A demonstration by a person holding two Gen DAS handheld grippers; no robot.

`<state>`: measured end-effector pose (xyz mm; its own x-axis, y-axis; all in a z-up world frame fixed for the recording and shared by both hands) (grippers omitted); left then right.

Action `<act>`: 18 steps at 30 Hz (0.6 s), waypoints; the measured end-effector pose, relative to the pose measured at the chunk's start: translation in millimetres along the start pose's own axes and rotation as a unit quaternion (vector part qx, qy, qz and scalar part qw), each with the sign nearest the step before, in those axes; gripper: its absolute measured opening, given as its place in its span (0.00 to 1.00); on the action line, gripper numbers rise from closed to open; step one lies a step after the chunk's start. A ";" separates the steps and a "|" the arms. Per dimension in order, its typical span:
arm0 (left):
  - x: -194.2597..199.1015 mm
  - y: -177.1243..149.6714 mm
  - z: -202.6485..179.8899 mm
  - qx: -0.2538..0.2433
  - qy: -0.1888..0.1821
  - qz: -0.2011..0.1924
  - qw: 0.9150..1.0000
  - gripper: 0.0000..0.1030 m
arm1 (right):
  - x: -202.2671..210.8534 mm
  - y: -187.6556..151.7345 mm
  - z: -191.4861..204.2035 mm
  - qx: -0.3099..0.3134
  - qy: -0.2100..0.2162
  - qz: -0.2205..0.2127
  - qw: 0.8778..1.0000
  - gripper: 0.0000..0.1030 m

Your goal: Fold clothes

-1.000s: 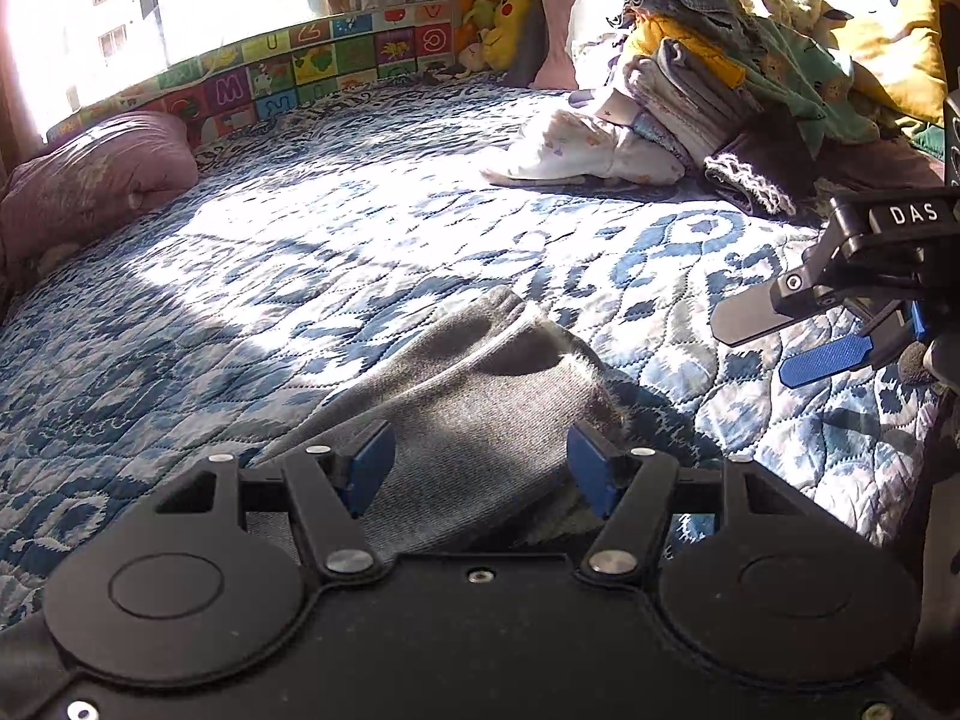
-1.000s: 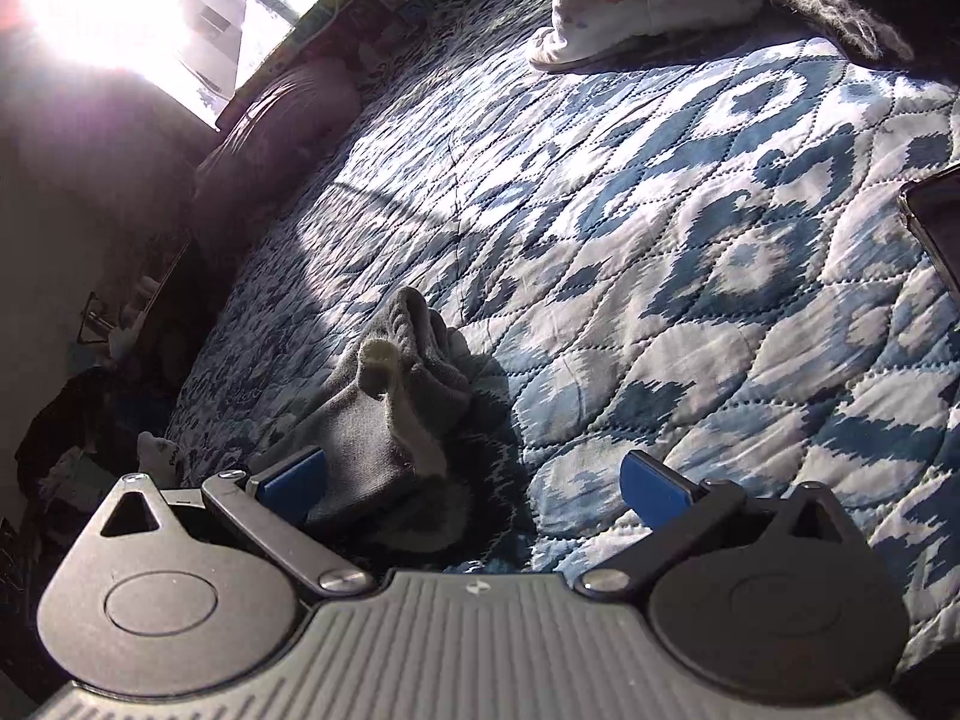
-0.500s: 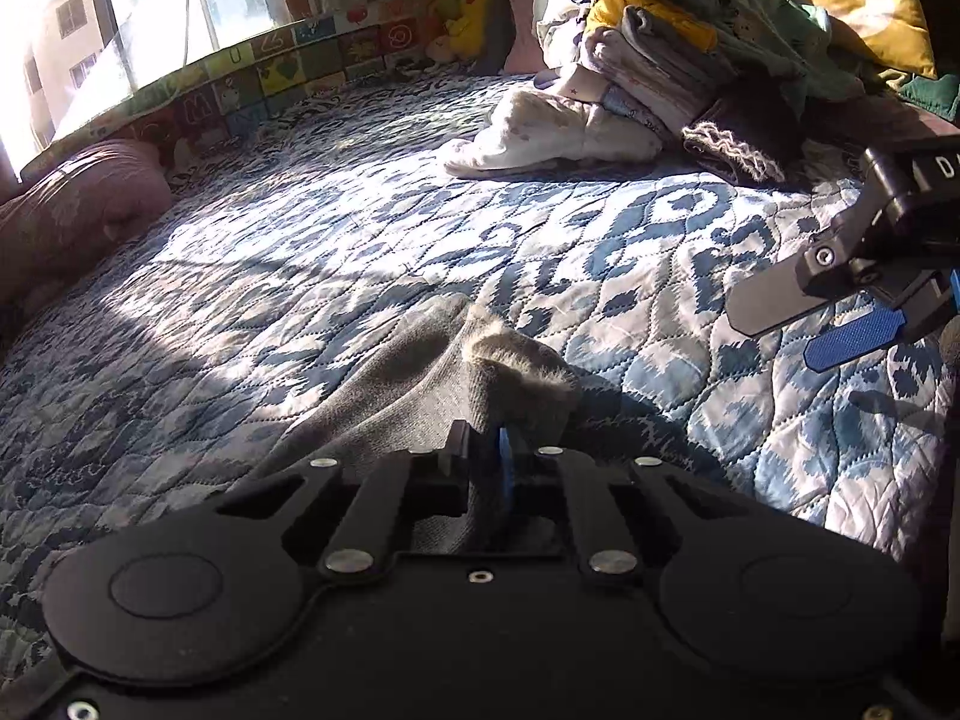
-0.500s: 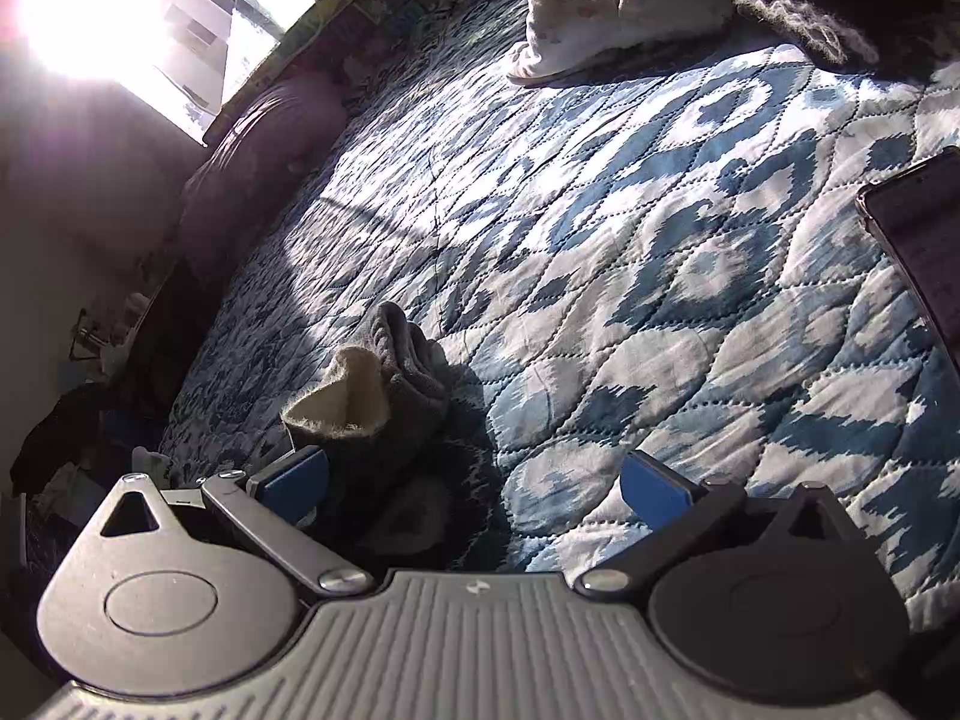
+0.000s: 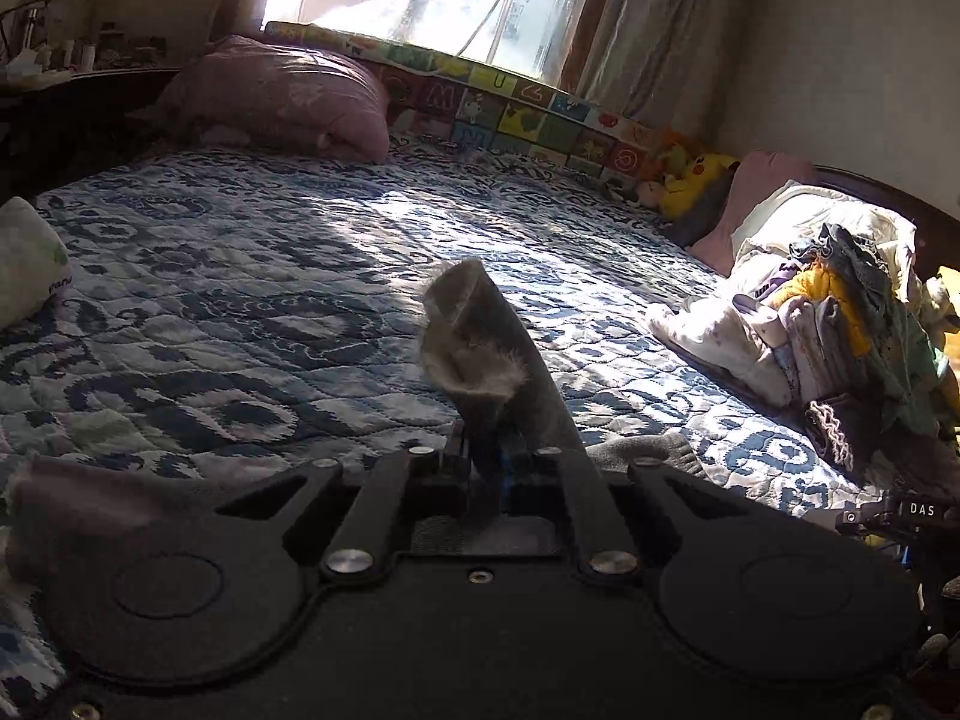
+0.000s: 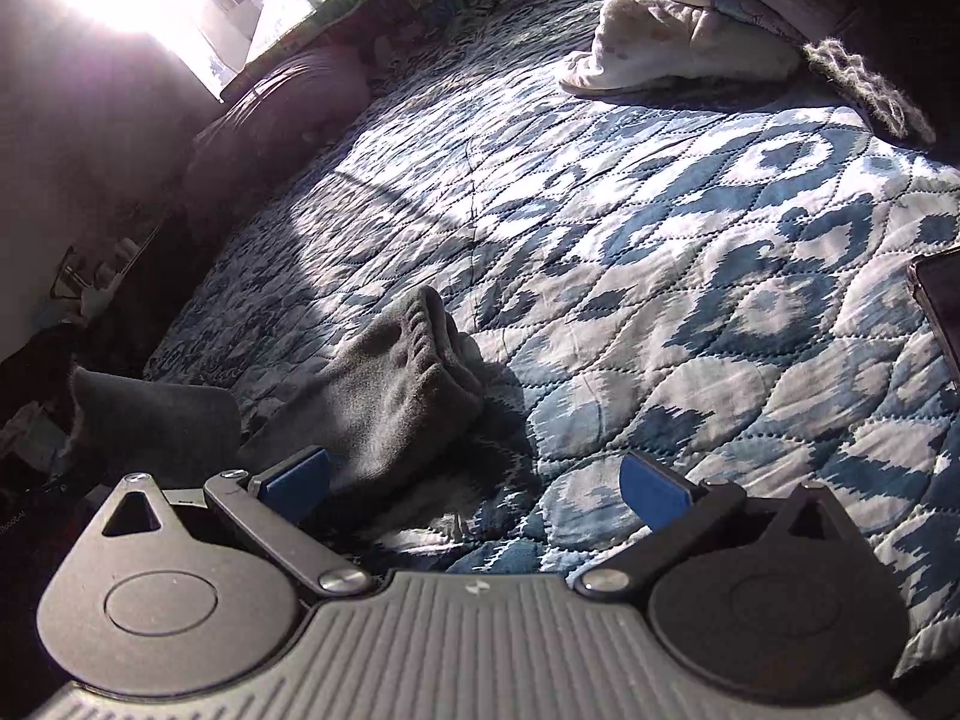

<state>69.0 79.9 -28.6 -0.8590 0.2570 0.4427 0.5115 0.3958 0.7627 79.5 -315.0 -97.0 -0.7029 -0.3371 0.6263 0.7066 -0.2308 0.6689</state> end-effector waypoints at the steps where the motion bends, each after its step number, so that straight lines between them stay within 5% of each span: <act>1: 4.7 2.7 8.4 0.009 0.005 -0.006 1.000 0.08 | -1.4 2.2 2.7 0.006 -0.002 0.000 1.000 1.00; 18: 42.9 21.8 113.9 0.110 0.065 -0.055 0.990 0.08 | -33.2 33.4 20.0 0.081 -0.028 0.017 0.996 0.95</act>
<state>45.7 200.0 -46.6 -0.8982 0.0913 0.4300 0.3941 0.6006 0.6957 124.9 -293.3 -87.4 -0.6854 -0.2891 0.6683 0.7111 -0.0683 0.6997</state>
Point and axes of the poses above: each gripper's, at about its wrist camera, not at the fingertips, and x roughly against the way its jaws point, z to its left, y to its top, the point moved 1 cm from there along -x, roughly the way its jaws point, and after that the axes turned 13 degrees about x, right-handed, at the moved point
